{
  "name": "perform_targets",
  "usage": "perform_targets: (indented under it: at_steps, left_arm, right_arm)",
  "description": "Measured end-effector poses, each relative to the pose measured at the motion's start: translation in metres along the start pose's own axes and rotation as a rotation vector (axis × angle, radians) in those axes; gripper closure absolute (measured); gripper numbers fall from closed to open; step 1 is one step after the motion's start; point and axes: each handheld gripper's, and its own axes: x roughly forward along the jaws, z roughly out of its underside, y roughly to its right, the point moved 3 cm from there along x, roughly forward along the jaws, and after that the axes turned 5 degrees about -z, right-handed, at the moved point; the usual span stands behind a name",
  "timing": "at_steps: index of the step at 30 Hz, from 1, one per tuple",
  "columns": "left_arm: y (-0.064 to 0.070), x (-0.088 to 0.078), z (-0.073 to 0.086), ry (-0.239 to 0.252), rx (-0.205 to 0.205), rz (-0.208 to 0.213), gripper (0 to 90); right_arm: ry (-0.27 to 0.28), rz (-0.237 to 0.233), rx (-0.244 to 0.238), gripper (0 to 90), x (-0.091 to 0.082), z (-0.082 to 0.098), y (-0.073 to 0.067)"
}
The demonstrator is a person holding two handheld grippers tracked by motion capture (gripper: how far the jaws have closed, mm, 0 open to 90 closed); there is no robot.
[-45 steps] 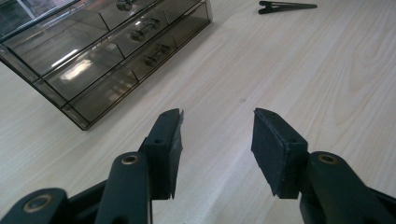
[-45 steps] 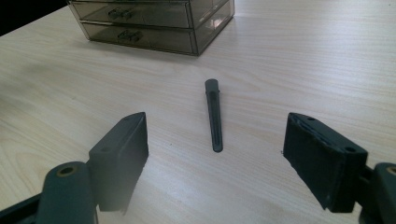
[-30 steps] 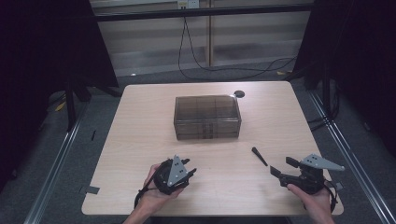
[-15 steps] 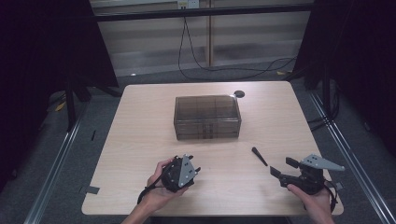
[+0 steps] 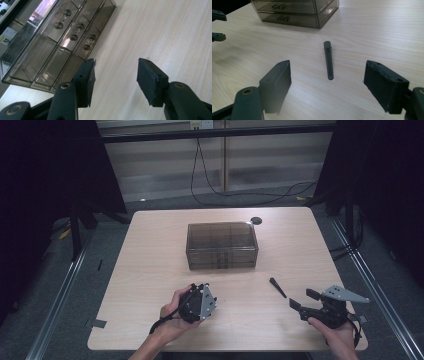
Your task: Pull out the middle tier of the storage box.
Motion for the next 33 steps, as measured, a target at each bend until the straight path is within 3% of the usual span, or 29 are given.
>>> perform_targets:
  at_steps: [4, 10, 20, 29, 33]
  left_arm:
    - [0.002, 0.004, -0.004, -0.01, 0.008, -0.013, 47.7]
    - [0.001, 0.011, -0.006, -0.038, 0.087, -0.033, 52.6]
    - [-0.006, 0.022, -0.009, -0.054, 0.106, -0.071, 55.5]
    - [-0.003, 0.032, -0.007, -0.08, 0.153, -0.086, 56.9]
    - [-0.004, 0.035, -0.011, -0.096, 0.196, -0.089, 59.8]
  right_arm:
    - [-0.001, 0.0, -0.001, 21.9, 0.0, 0.0, 0.0]
    - [-0.004, -0.003, 0.001, 21.9, 0.0, 0.0, -0.001]
    - [-0.008, -0.006, 0.0, 21.8, 0.001, 0.0, -0.001]
    - [-0.017, -0.007, 0.006, 20.8, 0.002, 0.0, 0.0]
    - [-0.019, -0.012, 0.008, 20.5, 0.002, 0.0, 0.0]
